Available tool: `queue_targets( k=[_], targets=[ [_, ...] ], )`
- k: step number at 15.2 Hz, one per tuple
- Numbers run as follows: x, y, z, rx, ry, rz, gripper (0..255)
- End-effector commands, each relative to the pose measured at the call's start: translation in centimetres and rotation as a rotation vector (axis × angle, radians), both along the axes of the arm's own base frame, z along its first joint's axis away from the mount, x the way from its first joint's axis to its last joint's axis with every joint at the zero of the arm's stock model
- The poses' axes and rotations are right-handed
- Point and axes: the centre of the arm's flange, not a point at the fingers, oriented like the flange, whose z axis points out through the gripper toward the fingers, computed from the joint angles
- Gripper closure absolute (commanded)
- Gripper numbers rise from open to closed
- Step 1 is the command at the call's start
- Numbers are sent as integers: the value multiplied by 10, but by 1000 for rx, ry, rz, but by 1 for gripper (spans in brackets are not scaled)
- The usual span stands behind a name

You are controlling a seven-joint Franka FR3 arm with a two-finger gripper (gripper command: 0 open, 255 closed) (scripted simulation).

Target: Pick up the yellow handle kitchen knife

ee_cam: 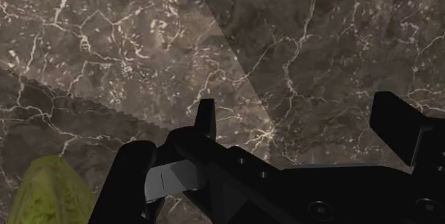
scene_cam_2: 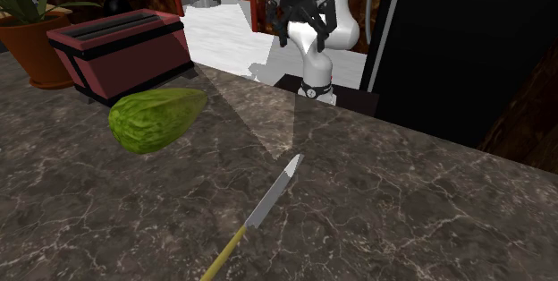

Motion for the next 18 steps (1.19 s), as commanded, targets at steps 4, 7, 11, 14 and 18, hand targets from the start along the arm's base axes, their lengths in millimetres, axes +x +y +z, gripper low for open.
queue_targets(
  k=[4,7,11,14,18],
  targets=[
    [59,8,-31,10,-15,-2,0],
    [92,14,-49,16,-23,-3,0],
    [137,22,-72,24,-34,-5,0],
    [171,27,-89,30,-42,-6,0],
    [216,35,-111,38,-53,-7,0]
  ],
)
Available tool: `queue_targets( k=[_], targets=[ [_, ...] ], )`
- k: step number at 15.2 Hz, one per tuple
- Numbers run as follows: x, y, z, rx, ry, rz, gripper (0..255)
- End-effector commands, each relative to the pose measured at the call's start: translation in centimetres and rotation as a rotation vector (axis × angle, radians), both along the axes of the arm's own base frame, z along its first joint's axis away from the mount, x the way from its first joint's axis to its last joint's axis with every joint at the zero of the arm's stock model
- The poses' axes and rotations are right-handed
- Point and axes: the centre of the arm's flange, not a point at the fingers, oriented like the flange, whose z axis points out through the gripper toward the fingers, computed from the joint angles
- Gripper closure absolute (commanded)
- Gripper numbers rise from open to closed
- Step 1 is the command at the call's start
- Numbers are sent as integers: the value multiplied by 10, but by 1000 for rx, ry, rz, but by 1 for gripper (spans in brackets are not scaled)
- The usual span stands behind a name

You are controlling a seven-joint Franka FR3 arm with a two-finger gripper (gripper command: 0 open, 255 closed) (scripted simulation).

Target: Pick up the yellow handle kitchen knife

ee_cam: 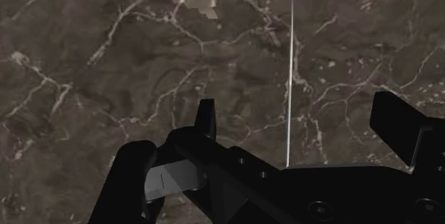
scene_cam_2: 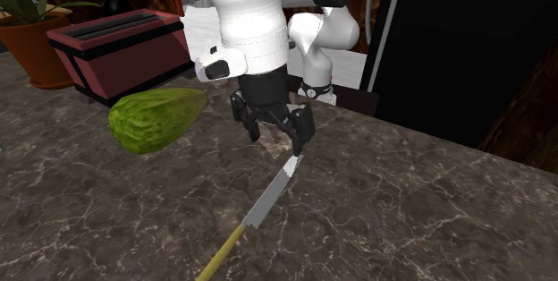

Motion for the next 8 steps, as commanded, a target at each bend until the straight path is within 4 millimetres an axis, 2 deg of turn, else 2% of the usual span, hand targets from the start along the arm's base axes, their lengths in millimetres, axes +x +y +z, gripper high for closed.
queue_targets(
  k=[1,6,8],
  targets=[
    [23,5,-11,4,-6,-1,0],
    [80,15,-37,14,-19,-3,0],
    [88,16,-46,15,-21,-3,0]
  ],
)
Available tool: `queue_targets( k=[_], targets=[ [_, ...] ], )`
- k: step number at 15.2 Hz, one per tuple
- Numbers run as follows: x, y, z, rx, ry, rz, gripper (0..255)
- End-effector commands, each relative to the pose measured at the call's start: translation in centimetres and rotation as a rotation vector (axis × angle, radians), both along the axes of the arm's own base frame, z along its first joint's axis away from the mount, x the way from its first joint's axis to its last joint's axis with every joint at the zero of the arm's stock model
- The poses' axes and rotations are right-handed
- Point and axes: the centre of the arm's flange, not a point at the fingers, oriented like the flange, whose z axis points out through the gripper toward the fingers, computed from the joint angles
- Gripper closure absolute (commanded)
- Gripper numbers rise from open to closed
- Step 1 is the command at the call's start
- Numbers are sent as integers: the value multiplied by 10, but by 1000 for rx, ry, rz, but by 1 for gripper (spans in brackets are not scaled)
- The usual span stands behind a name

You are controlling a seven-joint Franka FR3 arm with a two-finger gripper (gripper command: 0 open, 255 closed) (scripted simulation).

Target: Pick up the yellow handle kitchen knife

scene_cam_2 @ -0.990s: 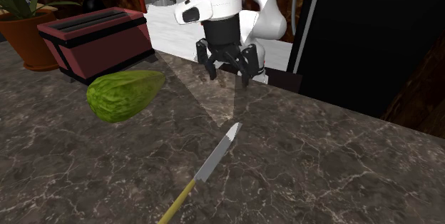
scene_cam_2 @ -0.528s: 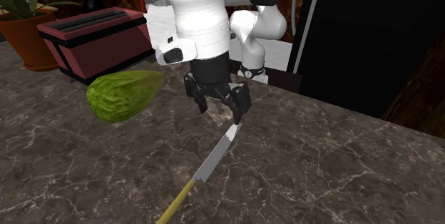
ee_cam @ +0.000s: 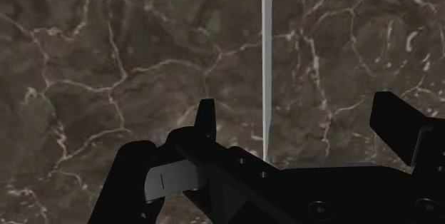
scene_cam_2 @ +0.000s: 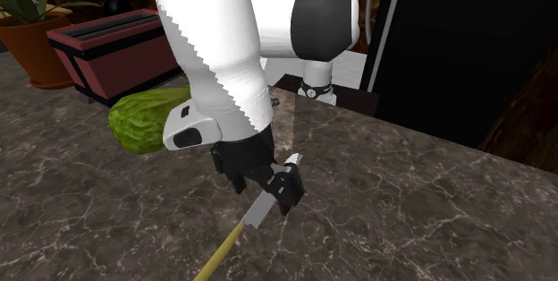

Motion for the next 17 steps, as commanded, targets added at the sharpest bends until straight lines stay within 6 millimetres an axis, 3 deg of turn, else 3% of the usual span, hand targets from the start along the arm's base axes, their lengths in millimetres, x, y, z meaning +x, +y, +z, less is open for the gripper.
queue_targets(
  k=[1,8,9,17],
  targets=[
    [4,1,-9,1,-2,0,0],
    [4,1,-39,1,-2,0,0],
    [3,1,-39,1,-2,0,255],
    [2,1,-39,1,-2,0,255]
  ],
)
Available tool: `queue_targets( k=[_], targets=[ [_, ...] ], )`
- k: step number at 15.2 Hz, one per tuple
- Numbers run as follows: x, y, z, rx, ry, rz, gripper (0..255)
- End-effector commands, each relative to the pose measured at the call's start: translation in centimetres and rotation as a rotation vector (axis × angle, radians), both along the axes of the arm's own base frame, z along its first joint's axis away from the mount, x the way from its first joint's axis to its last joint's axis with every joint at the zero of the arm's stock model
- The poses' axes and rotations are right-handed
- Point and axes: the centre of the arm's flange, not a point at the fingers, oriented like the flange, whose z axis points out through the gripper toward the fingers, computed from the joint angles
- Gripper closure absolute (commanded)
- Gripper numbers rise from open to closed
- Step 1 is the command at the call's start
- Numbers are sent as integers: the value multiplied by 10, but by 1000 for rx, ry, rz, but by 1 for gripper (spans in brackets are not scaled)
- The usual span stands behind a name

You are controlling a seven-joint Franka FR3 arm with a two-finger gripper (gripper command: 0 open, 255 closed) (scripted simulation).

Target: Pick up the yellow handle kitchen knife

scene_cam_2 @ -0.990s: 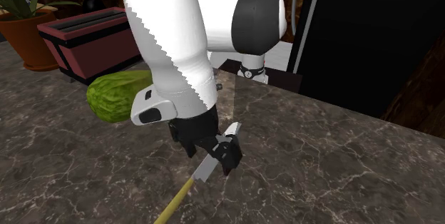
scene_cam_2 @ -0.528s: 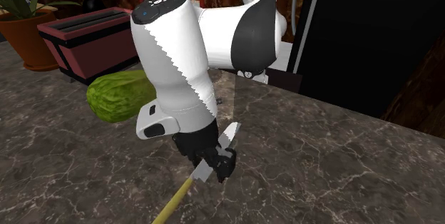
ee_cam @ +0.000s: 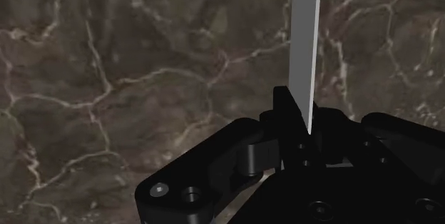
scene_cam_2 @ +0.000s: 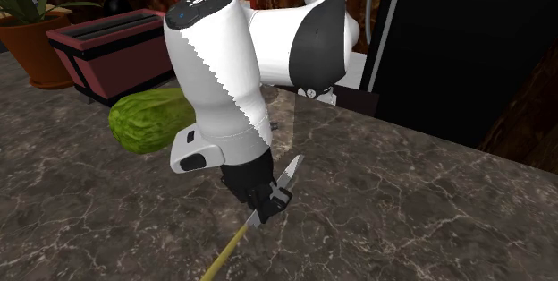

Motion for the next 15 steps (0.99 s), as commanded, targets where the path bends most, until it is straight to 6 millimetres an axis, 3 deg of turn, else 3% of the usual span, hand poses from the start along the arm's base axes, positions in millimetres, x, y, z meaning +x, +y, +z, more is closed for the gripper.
queue_targets(
  k=[1,15],
  targets=[
    [1,2,-1,1,3,2,255],
    [1,2,73,1,3,2,255]
  ],
)
